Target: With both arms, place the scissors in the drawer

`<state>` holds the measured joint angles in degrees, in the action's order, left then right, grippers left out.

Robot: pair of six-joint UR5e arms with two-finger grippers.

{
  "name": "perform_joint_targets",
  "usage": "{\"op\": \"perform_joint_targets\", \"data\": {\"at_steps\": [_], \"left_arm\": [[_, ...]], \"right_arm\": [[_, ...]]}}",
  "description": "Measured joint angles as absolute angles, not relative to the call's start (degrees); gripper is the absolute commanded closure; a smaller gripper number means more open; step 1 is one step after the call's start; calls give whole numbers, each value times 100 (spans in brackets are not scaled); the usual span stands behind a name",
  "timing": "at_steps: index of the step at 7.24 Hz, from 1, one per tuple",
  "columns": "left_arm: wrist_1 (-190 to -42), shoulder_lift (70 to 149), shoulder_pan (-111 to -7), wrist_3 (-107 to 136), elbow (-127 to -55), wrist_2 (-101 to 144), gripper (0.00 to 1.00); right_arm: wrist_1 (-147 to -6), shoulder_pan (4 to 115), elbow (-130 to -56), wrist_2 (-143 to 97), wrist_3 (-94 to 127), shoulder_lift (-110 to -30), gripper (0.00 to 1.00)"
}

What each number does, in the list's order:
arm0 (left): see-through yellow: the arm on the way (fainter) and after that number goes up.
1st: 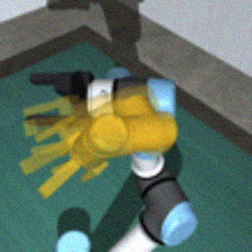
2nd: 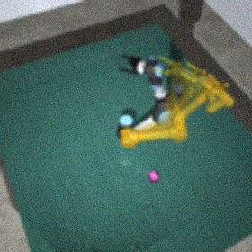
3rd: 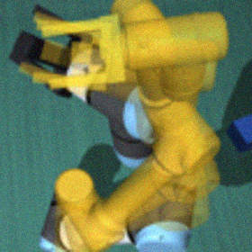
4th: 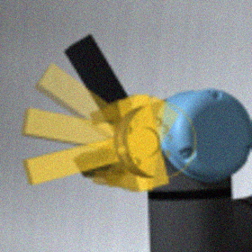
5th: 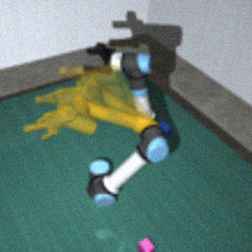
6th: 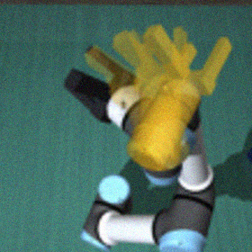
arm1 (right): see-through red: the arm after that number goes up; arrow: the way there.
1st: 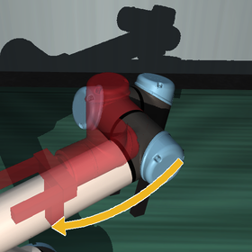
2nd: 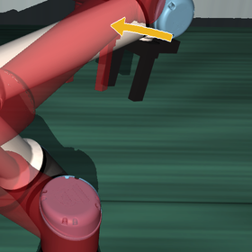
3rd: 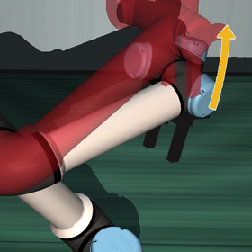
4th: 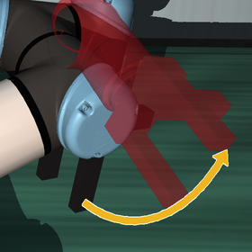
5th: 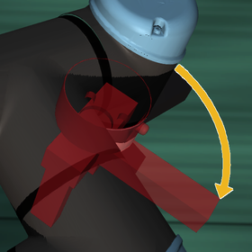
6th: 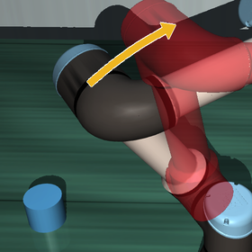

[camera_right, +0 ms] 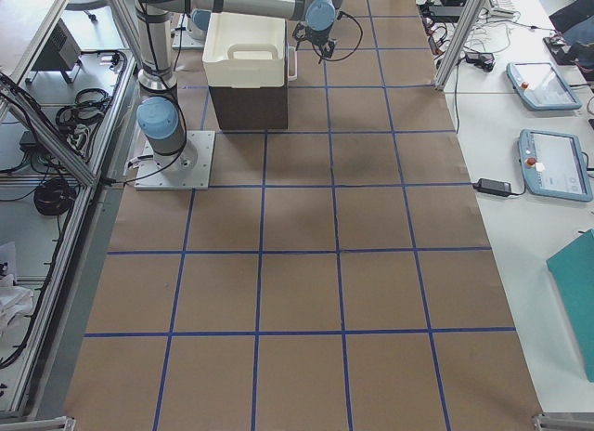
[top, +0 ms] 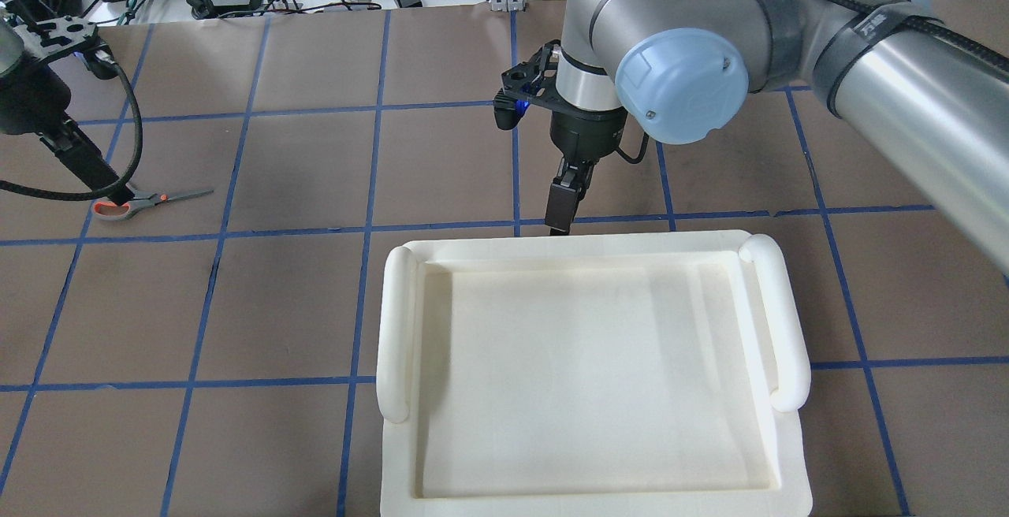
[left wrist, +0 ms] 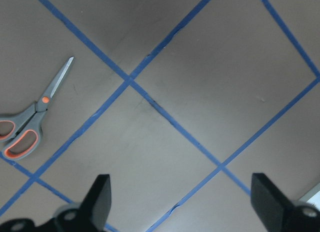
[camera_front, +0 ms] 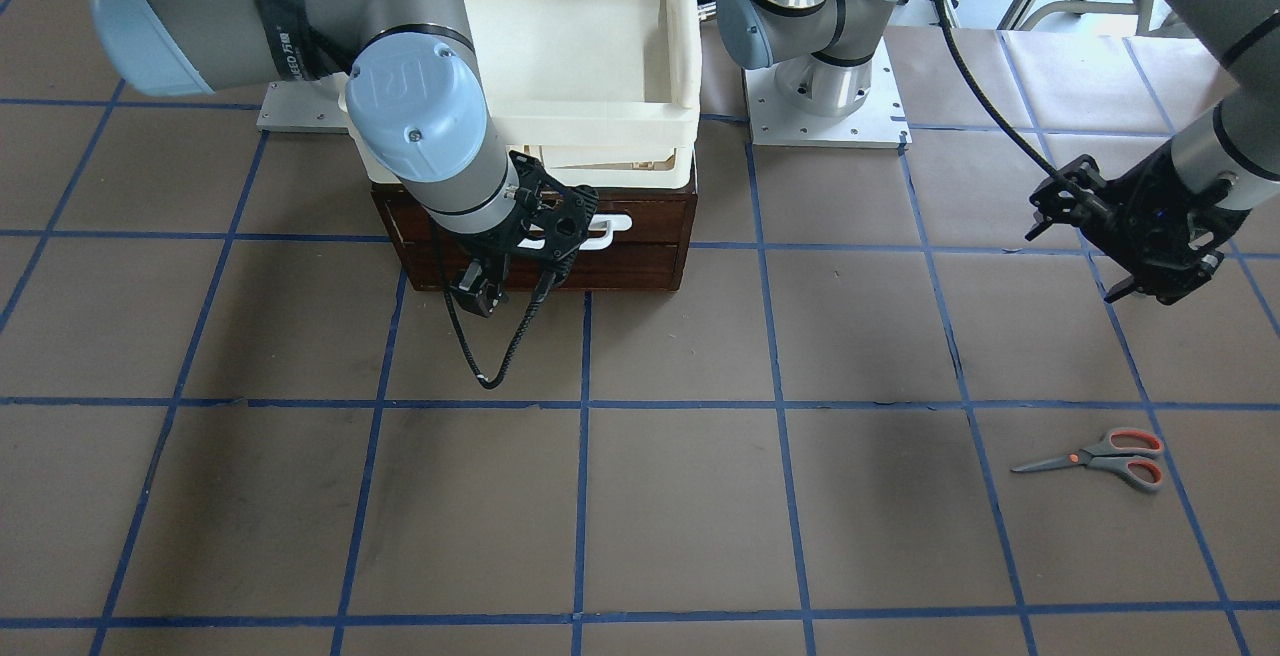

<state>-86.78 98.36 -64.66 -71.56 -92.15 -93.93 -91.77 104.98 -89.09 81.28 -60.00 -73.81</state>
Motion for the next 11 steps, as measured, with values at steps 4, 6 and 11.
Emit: {"op": "perform_joint_targets", "data": {"at_steps": [4, 6, 11], "left_arm": [[-7398, 10824, -6117, -8489, -9338, -9538, 0], [-7026, 11193, -6047, -8991, -9337, -9525, 0], [-5982, 11872, -6027, -10257, -9245, -9432, 10]], "right_arm": [[-9254, 10797, -8912, 8258, -7634, -7224, 0], [-9240, 10900, -8943, 8442, -7686, -7208, 0], [-9416, 10906, -9161, 8490, -7710, -7081, 0]]}}
